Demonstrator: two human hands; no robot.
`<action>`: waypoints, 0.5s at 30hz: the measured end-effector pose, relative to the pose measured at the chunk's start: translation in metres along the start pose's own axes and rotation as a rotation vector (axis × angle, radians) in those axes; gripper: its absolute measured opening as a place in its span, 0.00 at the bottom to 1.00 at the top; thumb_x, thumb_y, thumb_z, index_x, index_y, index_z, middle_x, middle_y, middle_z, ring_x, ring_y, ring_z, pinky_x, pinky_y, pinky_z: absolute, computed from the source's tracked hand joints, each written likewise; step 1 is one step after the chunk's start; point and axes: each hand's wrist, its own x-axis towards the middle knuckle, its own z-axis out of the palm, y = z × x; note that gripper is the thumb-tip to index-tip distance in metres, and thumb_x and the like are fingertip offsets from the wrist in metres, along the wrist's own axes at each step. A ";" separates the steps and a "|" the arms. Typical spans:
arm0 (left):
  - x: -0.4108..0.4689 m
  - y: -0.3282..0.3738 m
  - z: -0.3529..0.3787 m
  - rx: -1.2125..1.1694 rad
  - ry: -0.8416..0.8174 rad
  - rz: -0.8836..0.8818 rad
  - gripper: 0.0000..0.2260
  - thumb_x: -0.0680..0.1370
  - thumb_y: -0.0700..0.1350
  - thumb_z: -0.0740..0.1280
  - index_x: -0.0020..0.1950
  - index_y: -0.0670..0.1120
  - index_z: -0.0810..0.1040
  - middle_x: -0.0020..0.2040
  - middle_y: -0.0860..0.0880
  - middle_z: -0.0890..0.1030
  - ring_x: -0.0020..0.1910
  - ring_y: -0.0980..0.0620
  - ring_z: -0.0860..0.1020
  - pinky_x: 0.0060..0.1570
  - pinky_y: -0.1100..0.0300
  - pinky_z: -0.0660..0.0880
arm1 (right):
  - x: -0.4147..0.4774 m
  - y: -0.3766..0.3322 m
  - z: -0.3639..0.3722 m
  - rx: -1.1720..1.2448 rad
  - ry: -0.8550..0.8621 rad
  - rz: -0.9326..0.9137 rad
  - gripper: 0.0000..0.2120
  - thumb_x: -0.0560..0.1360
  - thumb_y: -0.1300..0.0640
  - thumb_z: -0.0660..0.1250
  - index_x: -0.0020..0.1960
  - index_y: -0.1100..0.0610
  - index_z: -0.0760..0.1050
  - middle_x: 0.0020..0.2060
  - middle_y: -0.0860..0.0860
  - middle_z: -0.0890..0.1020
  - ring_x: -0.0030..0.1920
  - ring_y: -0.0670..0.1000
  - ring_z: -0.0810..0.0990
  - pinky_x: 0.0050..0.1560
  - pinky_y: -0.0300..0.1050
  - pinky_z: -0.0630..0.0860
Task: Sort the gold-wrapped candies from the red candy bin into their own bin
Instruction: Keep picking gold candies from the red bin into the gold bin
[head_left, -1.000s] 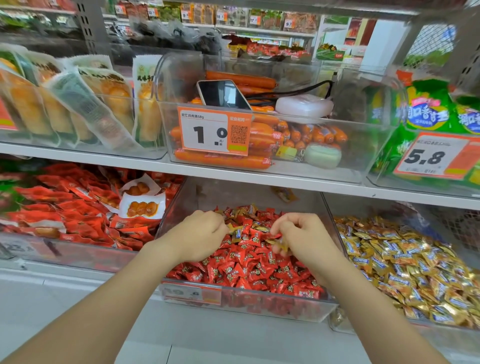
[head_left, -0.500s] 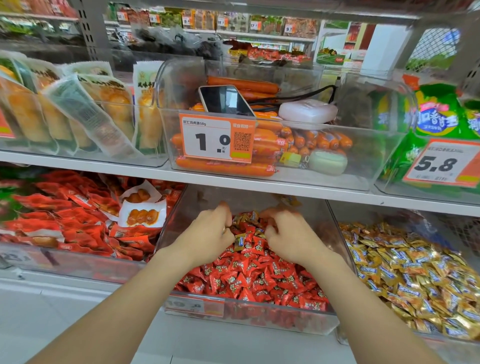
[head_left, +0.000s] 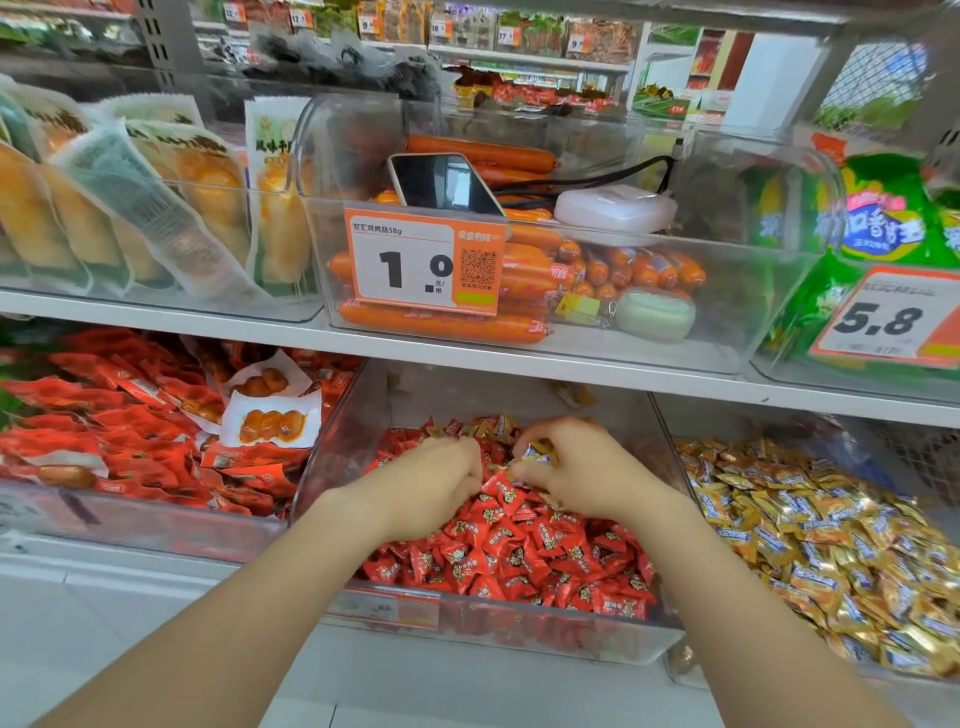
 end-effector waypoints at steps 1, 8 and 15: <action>-0.002 -0.001 -0.006 -0.031 0.044 -0.006 0.07 0.86 0.44 0.60 0.56 0.46 0.77 0.48 0.50 0.79 0.46 0.50 0.78 0.47 0.55 0.76 | -0.004 0.000 -0.003 0.036 0.005 0.011 0.06 0.80 0.45 0.70 0.55 0.46 0.81 0.51 0.47 0.85 0.50 0.47 0.82 0.52 0.45 0.76; -0.007 -0.011 -0.022 -0.181 0.233 -0.170 0.15 0.82 0.44 0.57 0.39 0.41 0.75 0.33 0.46 0.79 0.29 0.49 0.72 0.32 0.51 0.71 | -0.021 -0.003 -0.014 0.305 0.052 0.132 0.18 0.87 0.47 0.59 0.50 0.60 0.77 0.34 0.47 0.77 0.34 0.48 0.74 0.41 0.48 0.71; 0.000 -0.014 -0.015 -0.052 0.145 -0.206 0.16 0.80 0.57 0.73 0.49 0.44 0.80 0.45 0.45 0.83 0.43 0.44 0.81 0.45 0.49 0.80 | -0.028 -0.015 -0.020 0.179 0.118 0.239 0.12 0.81 0.51 0.62 0.44 0.53 0.82 0.36 0.53 0.84 0.37 0.52 0.81 0.43 0.48 0.81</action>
